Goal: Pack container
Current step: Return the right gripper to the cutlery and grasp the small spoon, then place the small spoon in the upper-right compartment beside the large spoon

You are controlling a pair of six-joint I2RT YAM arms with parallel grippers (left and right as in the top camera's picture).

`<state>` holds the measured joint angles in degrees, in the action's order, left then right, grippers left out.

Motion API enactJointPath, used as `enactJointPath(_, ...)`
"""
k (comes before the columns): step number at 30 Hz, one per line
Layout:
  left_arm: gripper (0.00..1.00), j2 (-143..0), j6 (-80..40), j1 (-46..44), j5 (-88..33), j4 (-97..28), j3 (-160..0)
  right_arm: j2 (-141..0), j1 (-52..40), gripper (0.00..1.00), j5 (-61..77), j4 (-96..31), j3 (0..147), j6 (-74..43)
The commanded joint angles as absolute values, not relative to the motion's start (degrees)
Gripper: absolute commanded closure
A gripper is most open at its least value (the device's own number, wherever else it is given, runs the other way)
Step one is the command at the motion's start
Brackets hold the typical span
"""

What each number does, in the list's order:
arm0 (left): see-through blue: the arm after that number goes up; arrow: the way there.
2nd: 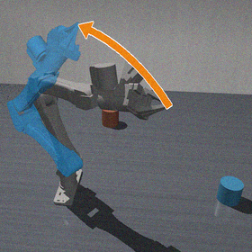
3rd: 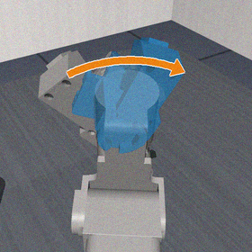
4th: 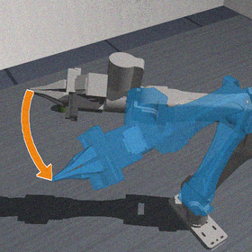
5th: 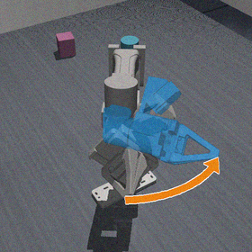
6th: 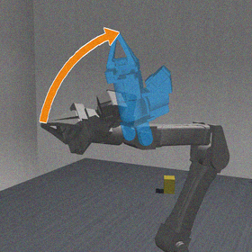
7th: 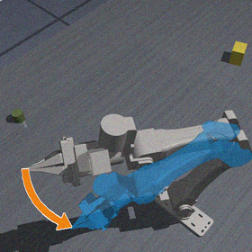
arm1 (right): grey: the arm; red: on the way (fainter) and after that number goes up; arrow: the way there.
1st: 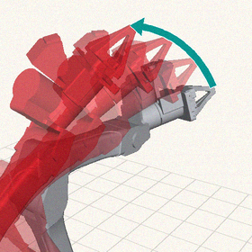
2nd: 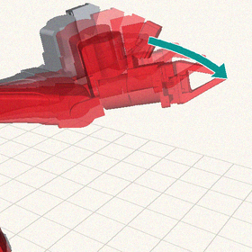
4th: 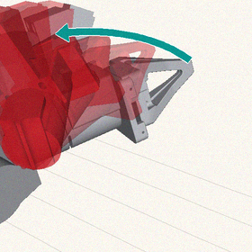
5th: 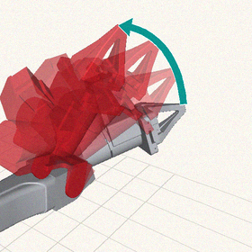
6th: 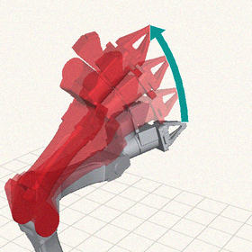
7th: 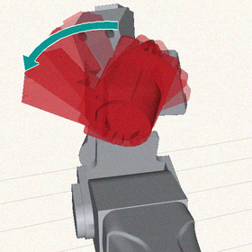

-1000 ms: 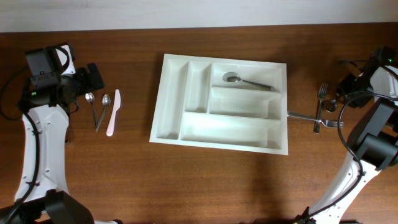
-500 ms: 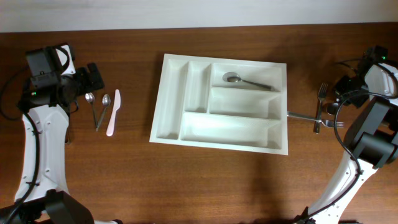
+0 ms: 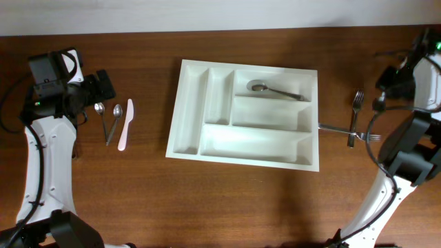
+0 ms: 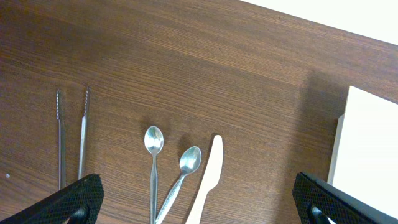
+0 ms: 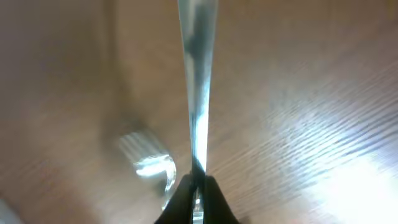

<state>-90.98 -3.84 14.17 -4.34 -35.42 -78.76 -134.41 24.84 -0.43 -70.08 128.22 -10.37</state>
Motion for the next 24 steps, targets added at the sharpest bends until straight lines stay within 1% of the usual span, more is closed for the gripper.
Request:
enactJointPath(1, 0.01, -91.39, -2.94, 14.41, -5.15, -35.44, -79.81, -126.74, 18.44, 0.96, 1.93, -72.51, 137.32, 3.60)
enactJointPath(3, 0.01, -91.39, -2.94, 14.41, -5.15, -35.44, -79.81, -126.67, 15.51, 0.96, 6.57, -73.87, 140.07, 10.90)
enactJointPath(4, 0.01, -91.39, -2.94, 14.41, -5.15, -35.44, -79.81, -126.67, 12.75, 0.96, 11.40, -74.39, 140.92, 17.61)
enactJointPath(7, 0.01, -91.39, -2.94, 14.41, -5.15, -35.44, -79.81, -126.96, 7.31, 0.96, 17.96, -75.02, 140.42, 32.51)
enactJointPath(10, 0.01, -91.39, -2.94, 14.41, -5.15, -35.46, -79.81, -127.79, 2.02, 0.96, 19.33, -75.09, 138.74, 47.22)
enactJointPath(11, 0.01, -91.39, -2.94, 14.41, -5.15, -35.46, -79.81, -128.25, -0.25, 0.96, 19.33, -75.05, 137.58, 54.59)
enactJointPath(12, 0.01, -91.39, -2.94, 14.41, -5.15, -35.44, -79.81, -128.66, -1.89, 0.96, 19.31, -75.02, 136.29, 59.51)
enactJointPath(14, 0.01, -91.39, -2.94, 14.41, -5.15, -35.44, -79.81, -129.54, -4.64, 0.96, 19.31, -74.56, 133.73, 66.76)
enactJointPath(19, 0.01, -91.39, -2.94, 14.41, -5.15, -35.46, -79.81, -132.09, -8.01, 0.96, 19.27, -72.84, 129.43, 74.41)
enactJointPath(24, 0.01, -91.39, -2.94, 14.41, -5.13, -35.46, -79.81, -134.30, -8.23, 0.96, 18.26, -68.01, 126.08, 74.74)
